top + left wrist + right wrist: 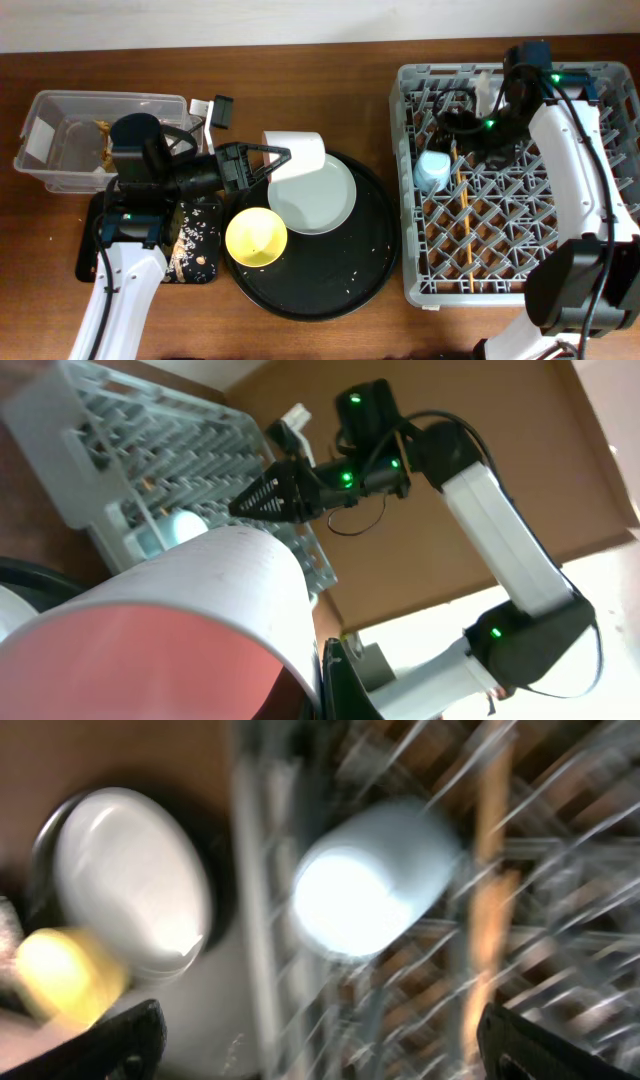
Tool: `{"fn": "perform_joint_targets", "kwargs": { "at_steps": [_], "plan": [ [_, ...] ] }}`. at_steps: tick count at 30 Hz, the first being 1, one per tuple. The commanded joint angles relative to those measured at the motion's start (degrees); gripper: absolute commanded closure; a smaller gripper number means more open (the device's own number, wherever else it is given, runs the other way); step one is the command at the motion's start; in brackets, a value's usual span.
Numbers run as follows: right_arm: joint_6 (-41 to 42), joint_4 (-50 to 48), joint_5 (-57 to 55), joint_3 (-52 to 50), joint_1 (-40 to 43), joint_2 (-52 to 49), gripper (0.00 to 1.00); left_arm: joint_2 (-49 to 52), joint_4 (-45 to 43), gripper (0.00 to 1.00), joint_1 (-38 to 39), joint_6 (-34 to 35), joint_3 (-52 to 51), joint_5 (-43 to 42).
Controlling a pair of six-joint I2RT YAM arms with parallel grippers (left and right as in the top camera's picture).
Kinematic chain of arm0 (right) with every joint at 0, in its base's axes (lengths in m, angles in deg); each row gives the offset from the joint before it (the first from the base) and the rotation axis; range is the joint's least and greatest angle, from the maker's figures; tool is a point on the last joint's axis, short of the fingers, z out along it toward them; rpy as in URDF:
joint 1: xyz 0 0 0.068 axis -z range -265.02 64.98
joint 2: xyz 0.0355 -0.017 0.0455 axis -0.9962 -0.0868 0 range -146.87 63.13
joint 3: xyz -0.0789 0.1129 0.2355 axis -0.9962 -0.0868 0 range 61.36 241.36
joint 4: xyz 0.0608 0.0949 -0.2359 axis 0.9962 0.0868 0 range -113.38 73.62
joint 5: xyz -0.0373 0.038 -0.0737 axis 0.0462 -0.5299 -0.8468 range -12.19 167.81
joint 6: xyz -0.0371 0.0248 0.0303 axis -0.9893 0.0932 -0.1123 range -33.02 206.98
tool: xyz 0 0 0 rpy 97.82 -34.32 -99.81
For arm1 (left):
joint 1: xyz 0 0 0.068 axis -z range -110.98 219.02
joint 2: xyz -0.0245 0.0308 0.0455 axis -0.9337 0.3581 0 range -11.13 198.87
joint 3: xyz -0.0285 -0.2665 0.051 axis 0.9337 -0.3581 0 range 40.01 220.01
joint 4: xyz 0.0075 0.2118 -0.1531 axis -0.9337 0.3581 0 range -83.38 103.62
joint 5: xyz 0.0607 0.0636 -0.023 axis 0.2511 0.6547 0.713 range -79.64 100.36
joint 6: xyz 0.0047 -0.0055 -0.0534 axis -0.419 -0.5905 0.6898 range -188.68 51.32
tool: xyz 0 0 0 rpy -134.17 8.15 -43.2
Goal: Sort waste into correct bins and load items into the dishwasher rack
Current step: 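Grasp the pink cup with the left gripper and lift it, then pass the pink cup from the left gripper toward the right gripper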
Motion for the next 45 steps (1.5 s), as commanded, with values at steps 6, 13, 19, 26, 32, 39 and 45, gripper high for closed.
{"fn": "perform_joint_targets", "kwargs": {
  "at_steps": [6,13,19,26,32,39,45],
  "plan": [
    [-39.67,12.83,61.33,0.76,-6.45,0.09,0.02,0.09,-2.75,1.0,0.57,-1.16,0.17,-3.78],
    [-47.6,10.67,60.39,0.76,-17.92,0.09,0.02,0.07,-3.63,1.0,2.29,9.18,0.17,-10.12],
    [-48.06,9.57,54.01,0.76,-17.92,0.09,0.02,0.07,-14.29,1.0,2.32,19.08,0.17,-15.15],
    [-50.38,8.26,63.12,0.76,-21.81,0.09,0.33,0.07,-17.97,1.0,6.62,18.78,0.17,-9.49],
    [-50.38,7.78,61.92,0.76,-18.05,0.09,0.22,0.07,-18.14,1.0,5.81,14.25,0.17,-5.38],
    [-50.36,6.38,61.55,0.76,-16.83,0.09,0.17,0.07,-18.12,1.0,4.37,14.25,0.15,-5.27],
    [-50.34,3.74,62.29,0.76,-18.16,0.09,0.3,0.07,-18.05,0.99,7.17,14.27,0.15,-6.6]
  ]
}}
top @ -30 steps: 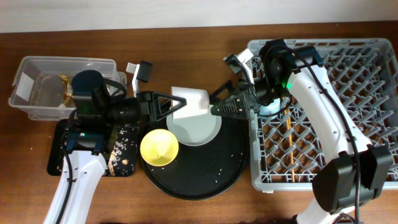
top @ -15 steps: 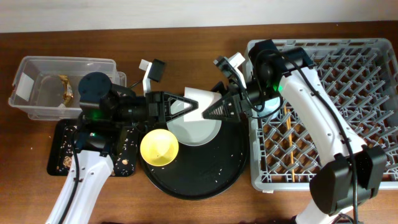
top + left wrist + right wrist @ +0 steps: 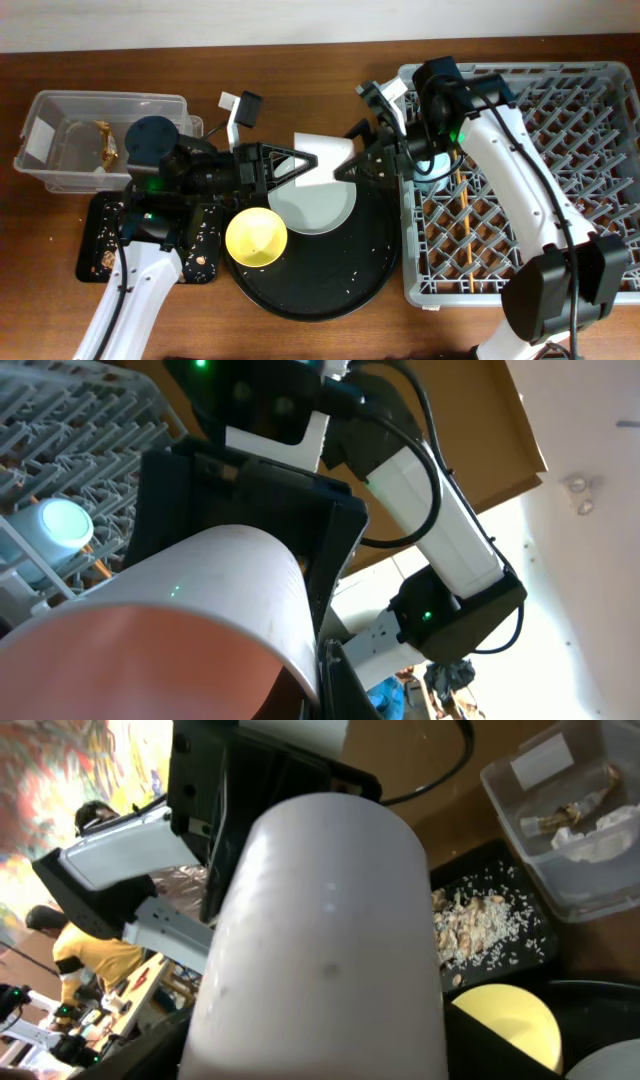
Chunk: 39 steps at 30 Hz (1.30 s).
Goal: Sort waste into correct bins and load items into the dishwasher rack
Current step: 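Pass the pink cup from the left gripper toward the right gripper, then place the pink cup upside down in the rack with the right gripper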
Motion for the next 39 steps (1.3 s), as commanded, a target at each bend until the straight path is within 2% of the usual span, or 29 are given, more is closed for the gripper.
{"fn": "perform_joint_targets", "kwargs": {
  "at_steps": [1,6,7,8,9,12,14,15,18,20,21,22,23,24,27,29,31,34,39],
  "plan": [
    [-0.2,-0.74,0.76,0.55,-0.31,0.17,0.32,-0.28,-0.09,0.99,0.44,-0.98,0.17,-1.95],
    [-0.17,-2.84,1.57,0.55,-0.24,0.17,0.44,-0.28,-0.09,0.98,0.44,-1.44,-1.11,-2.01],
    [-0.17,-3.69,1.01,0.55,-0.2,0.17,0.45,-0.28,-0.09,0.86,0.44,-1.42,-1.11,-2.56],
    [-0.17,-3.72,-1.09,0.55,-0.07,0.17,0.46,-0.28,-0.2,0.62,0.13,-1.42,-1.11,-3.67],
    [0.11,-3.72,-2.29,0.55,0.31,0.17,0.48,-0.28,-0.35,0.56,-1.11,-1.42,-1.11,-4.61],
    [2.19,-3.67,-5.49,0.55,3.1,0.17,0.48,-0.28,-0.37,0.5,-4.59,-1.4,-1.11,-4.74],
    [7.13,-3.67,-13.11,0.55,5.57,0.17,0.49,-0.28,-0.37,0.48,-8.57,-1.44,-1.11,-4.72],
    [14.71,-3.67,-21.27,0.55,8.04,0.17,0.55,-0.28,-0.33,0.48,-10.88,-2.36,-1.11,-4.72],
    [32.3,-1.36,-39.87,0.55,14.56,0.17,0.58,-0.28,-0.24,0.48,-12.9,-3.61,-1.11,-4.7],
    [32.3,5.33,-46.29,0.55,17.16,0.37,0.66,-0.28,0.13,0.48,-12.92,-4.55,-1.11,-4.72],
    [34.53,9.77,-52.33,0.55,18.45,1.2,0.67,-0.28,2.56,0.48,-12.92,-6.64,-1.11,-4.63],
    [38.34,12.31,-59.76,0.55,19.08,3.02,0.67,-0.28,7.87,0.48,-12.92,-11.17,-1.11,-4.02],
    [40.02,13.18,-62.12,0.55,19.23,4.68,0.67,-0.28,11.69,0.48,-12.92,-14.16,-1.11,-2.91],
    [40.02,14.51,-62.84,0.55,19.19,7.23,0.67,-0.28,18.91,0.48,-12.92,-19.21,-1.11,0.9],
    [49.51,18.05,-74.64,0.13,19.19,13.49,0.67,-0.28,39.19,0.48,-12.79,-28.35,-1.11,18.05],
    [51.54,17.81,-76.78,-2.12,19.17,14.29,0.67,-0.28,43.93,0.48,-12.02,-29.86,-1.11,23.69],
    [51.74,14.47,-75.76,-9.51,18.23,14.29,0.67,-0.28,46.03,0.48,-9.11,-30.62,-1.11,28.81],
    [51.78,9.64,-75.12,-17.11,15.04,14.27,0.67,-0.28,46.01,0.47,-4.48,-30.6,-1.11,37.81],
    [52.78,6.82,-74.97,-17.81,12.39,14.27,0.66,-0.28,46.62,0.47,-1.86,-30.6,-1.11,40.09]
  ]
}}
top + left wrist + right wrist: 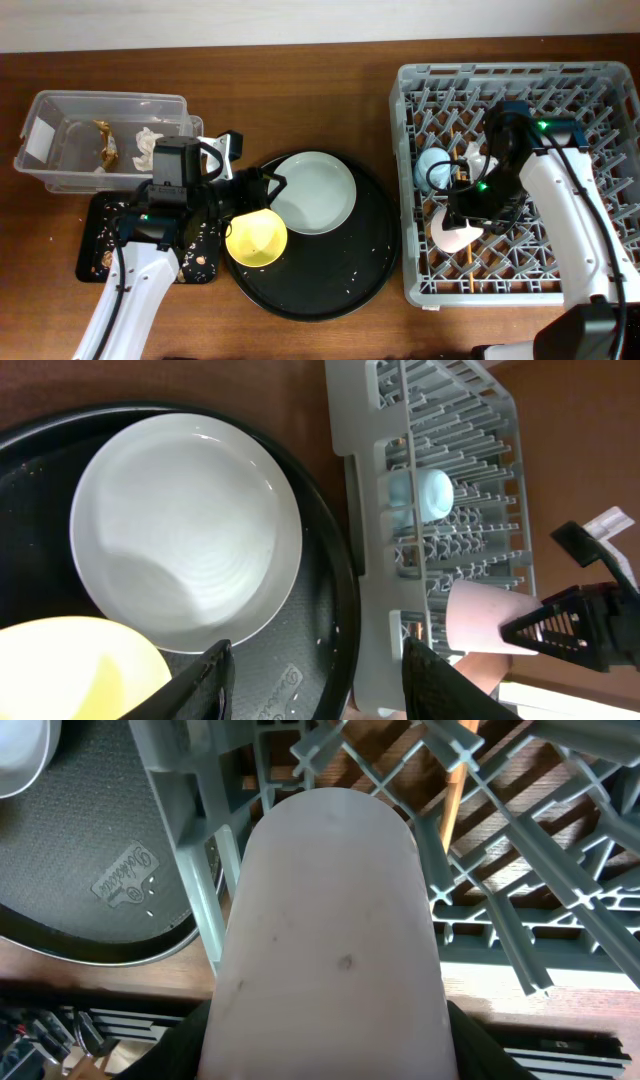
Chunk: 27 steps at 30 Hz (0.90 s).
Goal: Sort waste into correct bins and load items into the dishwasher rack
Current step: 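Place the pink cup upside down in the rack with the right gripper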
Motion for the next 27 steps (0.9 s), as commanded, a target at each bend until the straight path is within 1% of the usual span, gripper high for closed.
{"fn": "perform_joint_targets", "kwargs": {
  "at_steps": [1,6,7,8,10,12,17,18,19,20,21,22,23,24,25,26,27],
  "plan": [
    [0.5,-0.46,-0.13,-0.42,-0.81,0.33,0.66,-0.31,0.7,0.47,0.2,-1.16,0.0,1.55],
    [0.5,-1.88,-0.98,-3.32,-0.81,0.33,0.65,-0.31,1.51,0.47,0.2,-1.18,0.0,2.01],
    [0.48,-2.62,-0.98,-4.15,-0.79,0.31,0.59,-0.31,1.55,0.47,0.2,-1.18,0.0,1.97],
    [0.48,-3.06,-0.98,-4.2,-0.81,0.22,0.53,-0.31,1.53,0.43,0.2,-1.18,0.0,1.99],
    [0.46,-3.28,-1.01,-4.2,-0.79,0.22,0.38,-0.31,1.55,0.4,0.2,-1.18,0.0,2.01],
    [0.46,-3.5,-0.96,-4.2,-0.79,0.22,0.28,-0.31,1.95,0.4,0.2,-1.18,0.0,3.67],
    [0.28,-4.61,-0.92,-4.04,-0.79,0.22,0.26,-0.37,2.32,0.4,0.17,-1.49,0.02,3.72],
    [0.26,-4.98,-0.44,-1.92,-0.79,0.22,0.27,-0.79,2.34,0.4,0.09,-1.81,0.35,5.38],
    [0.22,-4.0,3.21,3.3,-0.81,0.24,0.28,-2.54,2.38,0.4,0.07,-2.08,1.81,8.57],
    [-2.01,-3.63,9.29,9.46,-1.64,0.24,0.3,-4.07,2.73,0.39,0.07,-2.49,3.28,11.08],
    [-2.54,-3.67,11.78,13.38,-3.06,0.24,0.31,-6.1,3.52,0.36,0.09,-2.45,4.96,15.13],
    [-2.49,-5.92,11.93,17.84,-9.16,0.24,0.27,-9.68,5.35,0.31,0.07,-2.4,6.36,22.73],
    [-2.49,-8.59,11.72,17.57,-12.48,0.04,0.25,-11.02,6.43,0.31,-0.57,-2.36,6.45,26.45],
    [-2.51,-11.82,11.43,17.11,-15.85,-0.68,0.22,-12.04,7.39,0.31,-3.19,-2.36,6.62,26.6],
    [-2.51,-15.96,11.5,17.0,-19.71,-2.49,0.09,-12.83,8.72,0.31,-8.28,-2.4,7.21,26.62],
    [-2.51,-20.26,11.5,17.0,-22.29,-4.35,0.02,-13.0,9.66,0.26,-15.5,-2.43,7.48,26.4],
    [-2.51,-22.34,11.47,17.0,-22.88,-5.44,0.02,-12.85,10.62,0.16,-18.36,-2.43,7.48,26.43]
  ]
}}
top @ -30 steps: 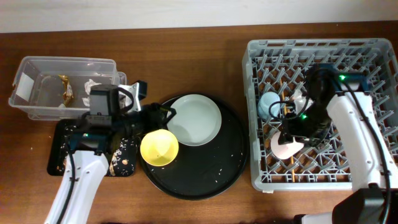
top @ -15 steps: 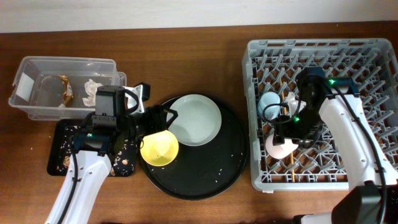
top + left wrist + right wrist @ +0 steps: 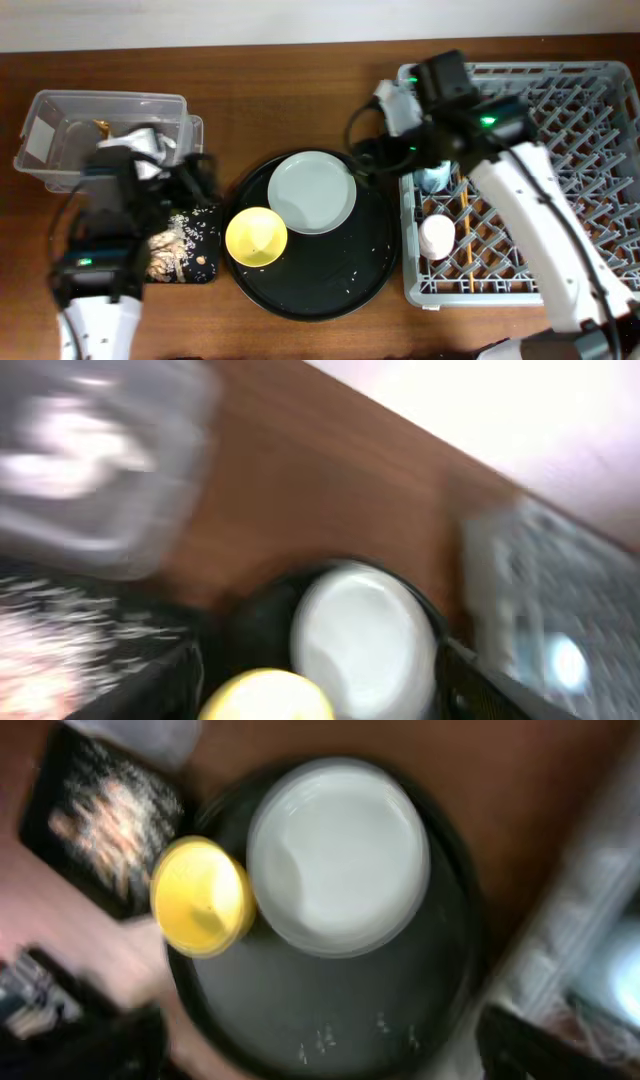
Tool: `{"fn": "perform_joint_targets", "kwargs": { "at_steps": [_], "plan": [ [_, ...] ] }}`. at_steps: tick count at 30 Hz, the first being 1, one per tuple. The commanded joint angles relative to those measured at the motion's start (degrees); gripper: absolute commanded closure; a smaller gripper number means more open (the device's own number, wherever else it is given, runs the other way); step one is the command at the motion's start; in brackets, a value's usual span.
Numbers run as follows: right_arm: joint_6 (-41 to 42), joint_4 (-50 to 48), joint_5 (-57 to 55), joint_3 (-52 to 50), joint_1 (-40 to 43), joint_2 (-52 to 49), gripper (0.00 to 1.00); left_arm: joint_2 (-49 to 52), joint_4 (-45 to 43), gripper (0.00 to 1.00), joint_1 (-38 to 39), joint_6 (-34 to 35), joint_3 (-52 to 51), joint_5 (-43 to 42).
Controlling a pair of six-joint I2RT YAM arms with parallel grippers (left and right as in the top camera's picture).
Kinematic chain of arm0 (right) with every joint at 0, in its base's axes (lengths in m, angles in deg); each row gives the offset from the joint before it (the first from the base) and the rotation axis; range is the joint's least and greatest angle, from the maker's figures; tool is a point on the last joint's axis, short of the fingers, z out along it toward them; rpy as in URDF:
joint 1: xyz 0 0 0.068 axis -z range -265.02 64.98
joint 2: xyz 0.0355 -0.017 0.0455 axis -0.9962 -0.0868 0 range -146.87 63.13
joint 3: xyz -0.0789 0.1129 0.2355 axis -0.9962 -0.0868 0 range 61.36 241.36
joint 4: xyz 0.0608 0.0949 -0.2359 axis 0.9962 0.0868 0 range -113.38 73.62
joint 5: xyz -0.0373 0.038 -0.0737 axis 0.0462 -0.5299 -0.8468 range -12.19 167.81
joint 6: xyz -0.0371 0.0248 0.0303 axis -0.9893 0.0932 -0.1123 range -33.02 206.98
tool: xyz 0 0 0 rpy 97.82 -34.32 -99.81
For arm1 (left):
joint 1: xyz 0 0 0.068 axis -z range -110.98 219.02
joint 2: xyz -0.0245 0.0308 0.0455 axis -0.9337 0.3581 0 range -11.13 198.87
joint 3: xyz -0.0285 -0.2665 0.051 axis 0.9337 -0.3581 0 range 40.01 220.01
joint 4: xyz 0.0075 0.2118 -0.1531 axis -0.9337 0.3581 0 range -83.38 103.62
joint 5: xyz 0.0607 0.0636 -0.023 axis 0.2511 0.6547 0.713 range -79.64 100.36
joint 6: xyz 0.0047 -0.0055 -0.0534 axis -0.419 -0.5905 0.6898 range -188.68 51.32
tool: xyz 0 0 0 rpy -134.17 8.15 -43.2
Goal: Sort waste into correct bins and load items into the dishwasher rack
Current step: 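Place the pink cup upside down in the rack with the right gripper, then grasp the white plate with the right gripper and lift it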
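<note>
A white plate [image 3: 312, 192] and a yellow bowl [image 3: 256, 236] lie on the round black tray [image 3: 330, 290]. In the grey dishwasher rack [image 3: 560, 190] a white cup [image 3: 437, 237] sits near the front left, behind it a light blue cup [image 3: 432, 178]. My right gripper [image 3: 366, 156] hangs open over the tray's right back edge, beside the plate [image 3: 338, 855]; nothing is between its fingers [image 3: 545, 1045]. My left gripper [image 3: 192, 176] is open and empty, left of the tray, looking at the bowl [image 3: 268, 700] and plate [image 3: 362, 640].
A clear bin [image 3: 60, 140] with food and paper scraps stands at the back left. In front of it lies a black rectangular tray [image 3: 185, 250] strewn with crumbs. Orange chopsticks [image 3: 463, 215] lie in the rack. Both wrist views are blurred.
The white cup left my right gripper and now sits in the rack. That gripper is open and has moved left to the tray's edge. My left arm has drawn back to the left.
My left gripper held the white cup above the plate while the right was over the rack. Then both grippers were at the cup over the tray. Then the right held it low over the rack's front left, the left empty. Now the cup rests in the rack.
</note>
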Motion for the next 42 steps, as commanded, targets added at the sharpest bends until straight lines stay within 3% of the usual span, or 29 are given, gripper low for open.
{"fn": "perform_joint_targets", "kwargs": {
  "at_steps": [1,2,4,5,6,7,9,10,11,19,25,26,28,29,35,42],
  "plan": [
    [-0.33,-4.42,0.39,0.28,-2.56,-4.44,0.01,-0.52,4.24,0.04,-11.45,-0.72,1.55,2.45],
    [-0.28,-5.27,-2.89,0.28,-2.56,-7.02,0.23,-0.52,7.28,0.01,-12.57,-0.72,1.55,2.47],
    [-0.09,-8.26,-3.65,0.28,-2.58,-12.87,0.37,-0.52,9.31,0.01,-12.66,-0.72,1.53,2.45],
    [0.13,-8.66,-2.23,0.28,-2.56,-15.26,0.35,-0.52,9.31,0.01,-12.66,-0.72,1.53,2.45],
    [0.09,-9.35,-0.63,0.28,-2.49,-17.03,0.02,-0.52,9.31,0.01,-12.63,-0.72,1.53,2.45],
    [0.09,-10.93,-1.62,0.28,-2.32,-17.81,0.02,-0.52,9.31,0.0,-12.66,-0.72,1.53,2.45],
    [5.68,-11.61,-8.33,0.28,-2.32,-17.88,0.55,-0.52,9.31,0.01,-12.66,-0.72,1.53,2.45],
    [10.08,-11.5,-12.39,0.15,-2.89,-18.25,0.65,-0.52,9.42,0.01,-12.66,-0.72,1.53,2.47],
    [10.47,-11.72,-14.91,-0.26,-3.63,-18.58,0.68,-0.52,9.44,0.01,-12.63,-0.72,1.53,2.45],
    [10.67,-17.35,-18.86,-5.6,-5.88,-25.99,0.69,-0.52,9.44,0.01,-12.63,-0.72,1.53,2.45],
    [10.67,-30.21,-18.86,-16.0,-6.27,-26.51,0.71,-0.52,9.44,0.01,-12.63,-0.72,1.53,2.45],
    [10.69,-31.47,-18.86,-17.33,-6.27,-26.51,0.73,-0.52,9.46,0.01,-12.66,-0.72,1.53,2.45],
    [10.67,-31.63,-18.84,-17.77,-6.27,-26.51,0.96,-0.52,9.46,0.01,-12.63,-0.72,1.53,2.45],
    [10.64,-31.58,-18.86,-17.59,-6.21,-26.36,0.96,-0.52,9.46,0.01,-12.66,-0.72,1.53,2.45],
    [10.64,-26.8,-19.15,-10.8,-6.12,-20.11,0.96,-0.52,9.46,0.01,-12.66,-0.72,1.53,2.45],
    [10.6,-21.11,-24.33,-9.27,-1.18,-1.88,0.96,-0.42,9.46,0.01,-12.66,-0.72,1.53,2.45]
  ]
}}
